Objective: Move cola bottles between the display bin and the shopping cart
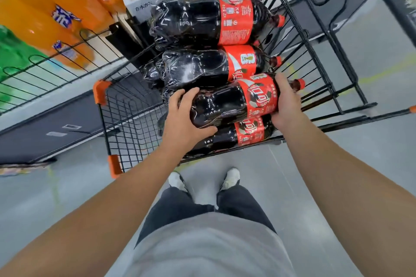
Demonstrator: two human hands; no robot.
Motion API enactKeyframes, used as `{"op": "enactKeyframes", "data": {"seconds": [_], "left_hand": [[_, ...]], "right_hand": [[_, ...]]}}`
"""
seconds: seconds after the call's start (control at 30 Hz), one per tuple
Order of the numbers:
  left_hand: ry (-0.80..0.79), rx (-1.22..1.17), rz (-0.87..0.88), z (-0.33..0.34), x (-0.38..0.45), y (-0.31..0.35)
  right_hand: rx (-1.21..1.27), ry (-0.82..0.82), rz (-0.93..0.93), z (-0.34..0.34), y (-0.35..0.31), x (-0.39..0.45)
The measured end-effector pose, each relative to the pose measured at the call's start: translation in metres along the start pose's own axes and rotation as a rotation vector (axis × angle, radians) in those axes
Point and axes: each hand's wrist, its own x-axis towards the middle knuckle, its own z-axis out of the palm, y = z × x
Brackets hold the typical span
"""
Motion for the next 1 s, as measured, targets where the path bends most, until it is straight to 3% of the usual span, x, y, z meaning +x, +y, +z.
{"op": "enactKeyframes", "data": {"seconds": [0.27, 0.5, 1.0], "left_hand": [[0.016, 0.029, -0.004, 0.003, -0.001, 0.007], [0.097, -0.151, -0.021, 0.002, -0.017, -0.001], [0.039, -0.374, -0.027, -0.077, -0.085, -0.078]], "right_hand": [[0.031, 0.04, -0.036, 0.006, -0.007, -0.011], [0.01, 0.037, -0.189, 0.019, -0.023, -0.052], [-0.163, 0.06, -0.576, 0.104, 0.04, -0.183]]}}
